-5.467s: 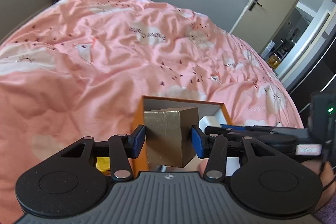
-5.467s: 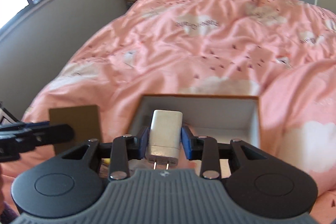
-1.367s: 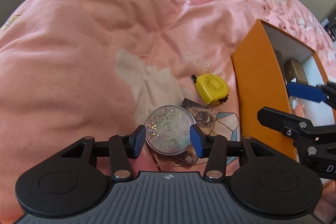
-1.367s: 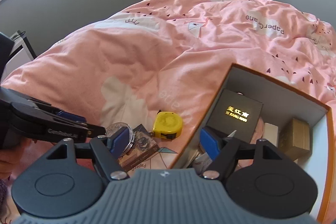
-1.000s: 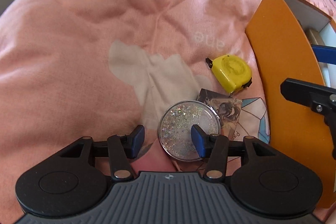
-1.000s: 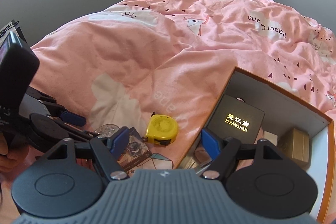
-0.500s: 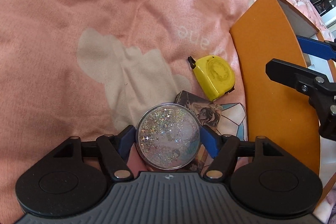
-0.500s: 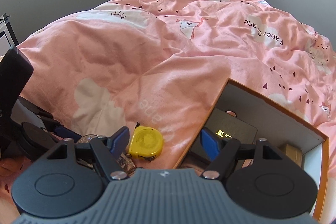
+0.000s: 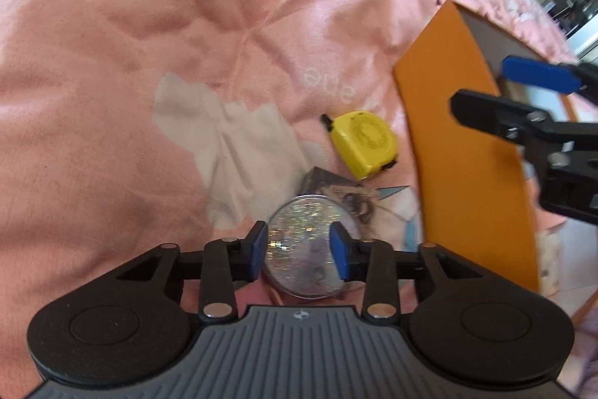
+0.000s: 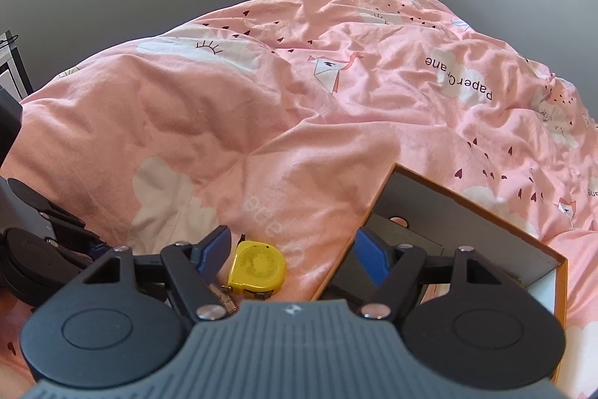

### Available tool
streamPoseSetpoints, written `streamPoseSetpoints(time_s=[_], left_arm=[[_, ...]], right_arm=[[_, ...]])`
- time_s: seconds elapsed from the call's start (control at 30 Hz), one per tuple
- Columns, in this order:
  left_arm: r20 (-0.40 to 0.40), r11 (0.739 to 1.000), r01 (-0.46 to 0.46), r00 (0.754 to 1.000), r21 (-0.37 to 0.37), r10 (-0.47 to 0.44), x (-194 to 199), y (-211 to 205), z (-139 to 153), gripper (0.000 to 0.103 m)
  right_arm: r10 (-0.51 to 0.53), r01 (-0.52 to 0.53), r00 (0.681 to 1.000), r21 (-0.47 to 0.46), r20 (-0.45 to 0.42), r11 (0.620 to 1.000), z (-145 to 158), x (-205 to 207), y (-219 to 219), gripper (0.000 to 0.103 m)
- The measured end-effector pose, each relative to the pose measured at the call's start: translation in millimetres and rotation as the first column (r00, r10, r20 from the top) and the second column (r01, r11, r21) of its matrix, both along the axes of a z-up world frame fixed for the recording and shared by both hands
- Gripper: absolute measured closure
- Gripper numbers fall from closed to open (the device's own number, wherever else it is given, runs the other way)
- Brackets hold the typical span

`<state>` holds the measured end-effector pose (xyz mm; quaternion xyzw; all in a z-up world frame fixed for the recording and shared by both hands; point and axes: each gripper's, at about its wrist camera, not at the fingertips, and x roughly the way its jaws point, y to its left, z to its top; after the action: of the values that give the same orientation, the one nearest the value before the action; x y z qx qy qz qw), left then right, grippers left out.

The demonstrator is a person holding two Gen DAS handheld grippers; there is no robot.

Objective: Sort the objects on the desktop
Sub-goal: 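Move both grippers out of the box toward the items on the bed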

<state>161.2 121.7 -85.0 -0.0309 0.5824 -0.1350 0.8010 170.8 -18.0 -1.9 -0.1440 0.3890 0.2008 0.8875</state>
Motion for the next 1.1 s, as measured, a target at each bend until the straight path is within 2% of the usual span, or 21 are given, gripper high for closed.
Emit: streamPoseSetpoints(time_s=[0.1,0.3,0.37,0.43,0.5,0.6,0.67,0.8,0.9,0.97,1.1], left_arm=[[-0.001,0.999,0.008,1.0,0.032,-0.007,-1.8,-2.6,-10.3,0.036],[-0.021,0.999,0.038,0.999,-0.036,-0.039,1.4,-5.2,-19.6,0.028],[-0.014,0.998,0.052,0.998,-0.047,-0.053,1.0,-9.4,-20.4,0.034],[-0.001,0.998,0.036,0.999,-0.046,-0.036,0.3,-8.7,-16.9,0.046],[0.008,0.998,0.017,1.0,-0.056,-0.016,-1.6,-5.3,-11.9,0.071],[0.028,0.999,0.027,0.999,-0.027,-0.026,-7.1,-8.3,-6.0,0.084],[0.038,0.999,0.036,0.999,-0.011,-0.035,-11.5,-12.7,-3.0,0.087],[0.036,0.997,0.045,0.998,-0.07,-0.043,-18.1,-15.4,2.1,0.087],[0.052,0.997,0.067,0.996,-0.026,-0.066,-18.8,-23.7,-1.0,0.087],[0.051,0.996,0.084,0.995,-0.028,-0.082,-20.8,-25.9,-0.7,0.087],[0.07,1.0,0.029,0.997,-0.01,-0.028,-24.8,-14.4,7.5,0.087]], right_arm=[[0.003,-0.003,1.0,-0.001,0.001,1.0,1.8,-4.4,-0.1,0.028],[0.018,-0.018,1.0,0.002,0.012,1.0,5.8,-12.5,2.5,0.028],[0.018,-0.018,1.0,0.005,0.01,1.0,6.2,-13.3,3.0,0.028],[0.021,-0.021,1.0,0.004,0.014,1.0,6.5,-15.1,4.2,0.028],[0.021,-0.021,1.0,0.001,0.018,1.0,7.3,-16.6,3.9,0.028],[0.008,-0.008,1.0,-0.005,0.012,1.0,6.5,-15.9,1.1,0.028],[-0.002,0.003,1.0,-0.008,0.009,1.0,5.5,-16.6,-0.4,0.028],[-0.013,0.013,1.0,-0.003,0.014,1.0,6.7,-18.9,-3.0,0.028],[-0.012,0.013,1.0,-0.005,0.014,1.0,7.7,-21.3,-4.4,0.028],[-0.004,0.004,1.0,-0.004,0.012,1.0,8.5,-23.9,-4.8,0.028],[0.036,-0.036,0.999,0.007,0.008,0.999,11.0,-32.1,-4.0,0.032]])
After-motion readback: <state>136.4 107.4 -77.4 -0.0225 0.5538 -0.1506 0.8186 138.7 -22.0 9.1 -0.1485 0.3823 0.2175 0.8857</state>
